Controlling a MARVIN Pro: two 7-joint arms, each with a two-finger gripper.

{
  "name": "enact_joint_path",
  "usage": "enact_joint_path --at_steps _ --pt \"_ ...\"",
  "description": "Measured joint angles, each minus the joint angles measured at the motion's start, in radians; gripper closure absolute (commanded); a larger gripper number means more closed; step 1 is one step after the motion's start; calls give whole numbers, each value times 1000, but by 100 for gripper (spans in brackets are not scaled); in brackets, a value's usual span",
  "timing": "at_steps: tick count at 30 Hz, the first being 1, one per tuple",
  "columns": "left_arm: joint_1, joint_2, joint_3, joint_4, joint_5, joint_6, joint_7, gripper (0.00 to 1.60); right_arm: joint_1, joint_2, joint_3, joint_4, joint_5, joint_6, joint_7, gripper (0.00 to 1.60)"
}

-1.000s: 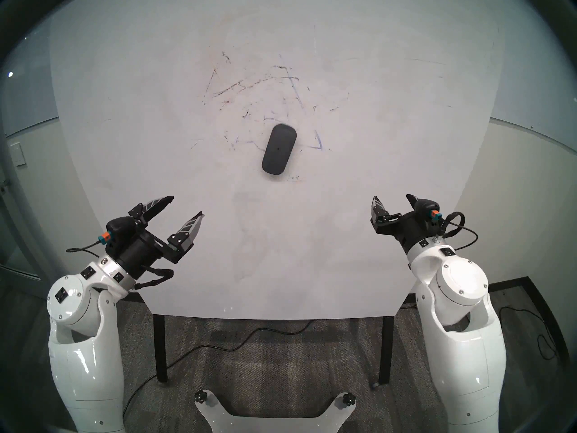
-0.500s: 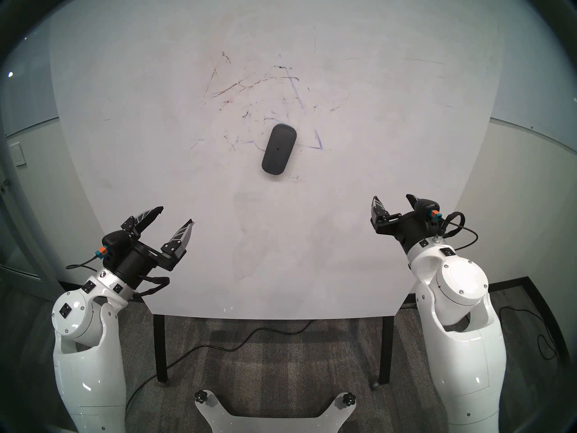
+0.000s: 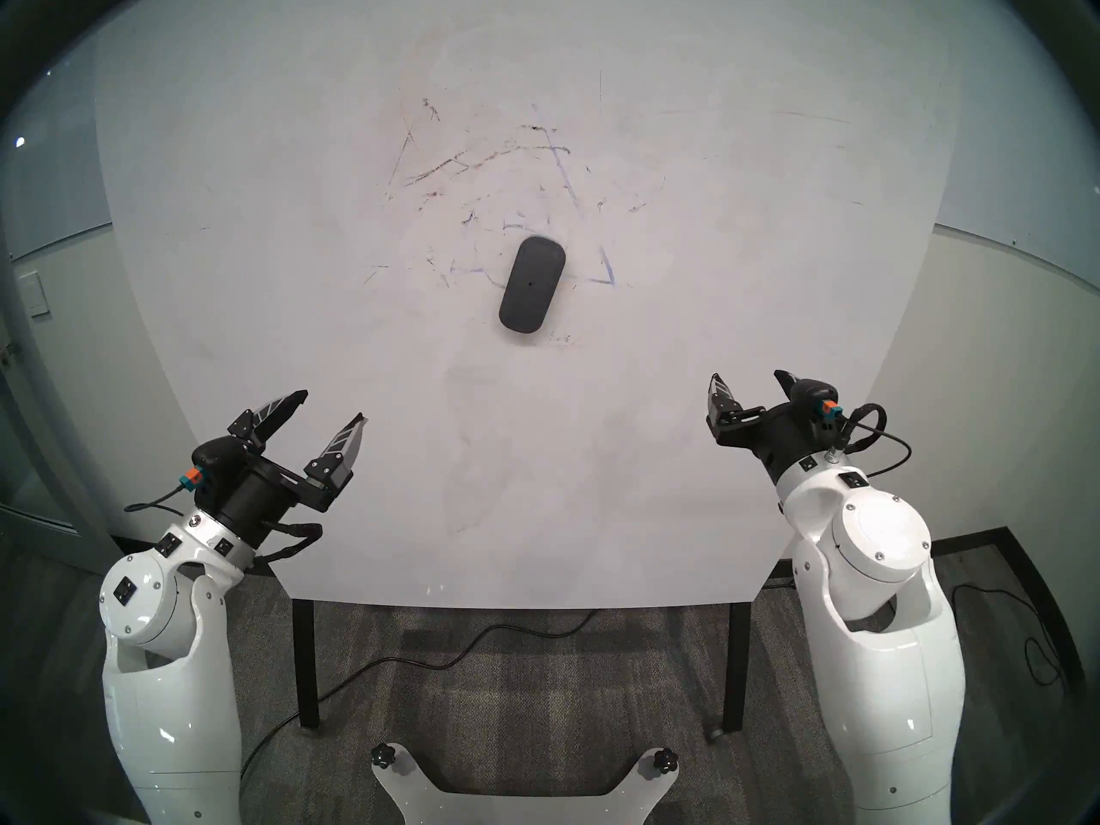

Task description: Erase all marks on the whiteboard with the eraser

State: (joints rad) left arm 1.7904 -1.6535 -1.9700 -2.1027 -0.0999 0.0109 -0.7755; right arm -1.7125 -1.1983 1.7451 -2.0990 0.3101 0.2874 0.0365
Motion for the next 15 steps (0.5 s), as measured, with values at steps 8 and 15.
enact_joint_path --at_steps 8,15 --pt "-1 -1 0 0 0 0 -6 0 0 -1 -15 -1 -3 -1 -2 0" --pt "-1 -1 0 0 0 -1 -10 0 -1 -16 -57 -20 -29 -1 -24 0"
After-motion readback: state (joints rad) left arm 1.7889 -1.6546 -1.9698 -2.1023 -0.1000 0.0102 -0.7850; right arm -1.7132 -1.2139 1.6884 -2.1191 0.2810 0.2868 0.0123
